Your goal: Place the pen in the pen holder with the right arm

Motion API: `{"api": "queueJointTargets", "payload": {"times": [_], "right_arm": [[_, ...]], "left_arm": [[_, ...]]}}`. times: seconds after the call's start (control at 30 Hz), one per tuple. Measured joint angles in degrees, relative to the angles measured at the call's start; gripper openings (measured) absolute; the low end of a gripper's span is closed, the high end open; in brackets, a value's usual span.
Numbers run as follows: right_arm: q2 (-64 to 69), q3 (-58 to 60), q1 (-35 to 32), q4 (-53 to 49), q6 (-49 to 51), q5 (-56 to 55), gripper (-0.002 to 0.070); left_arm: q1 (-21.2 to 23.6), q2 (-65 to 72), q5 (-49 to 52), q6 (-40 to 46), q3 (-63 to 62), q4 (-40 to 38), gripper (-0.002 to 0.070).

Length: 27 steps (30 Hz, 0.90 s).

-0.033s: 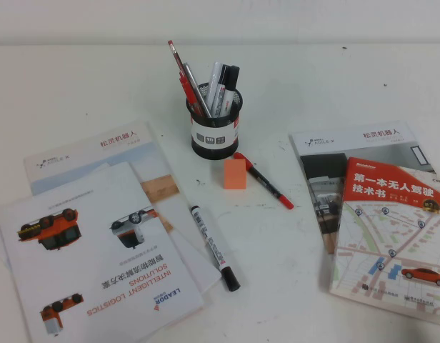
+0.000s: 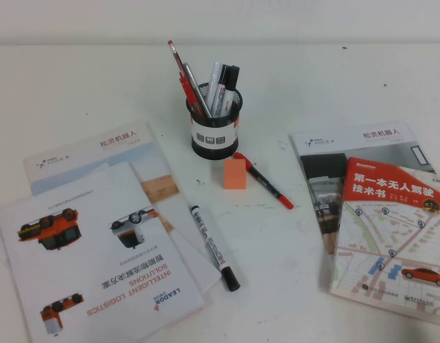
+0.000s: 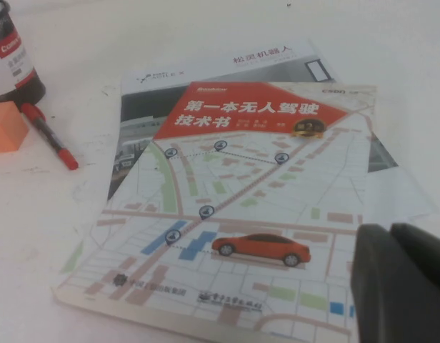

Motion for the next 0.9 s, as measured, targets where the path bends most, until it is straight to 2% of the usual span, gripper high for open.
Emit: {"api": "queueJointTargets", "payload": {"times": [0.33,0.63,0.73,0.9], "right_arm": [[0.0,0.0,0.0,0.14,0.0,-1.57,-0.0019],[0.0,0.0,0.0,6.61,0.0,-2.11,-0.0019],[0.0,0.0,0.0,14.46,0.0,-4.71,-0.0019],[0.0,0.0,0.0,44.04,0.16,-10.02,-0.0019]], "left_arm": [[0.0,0.0,0.0,0.0,0.0,0.0,-0.0003],[0.0,0.0,0.0,0.0,0.0,0.0,-0.0002],[0.0,0.0,0.0,0.0,0.0,0.0,-0.0002],[0.0,0.0,0.0,0.0,0.0,0.0,-0.0002]]}}
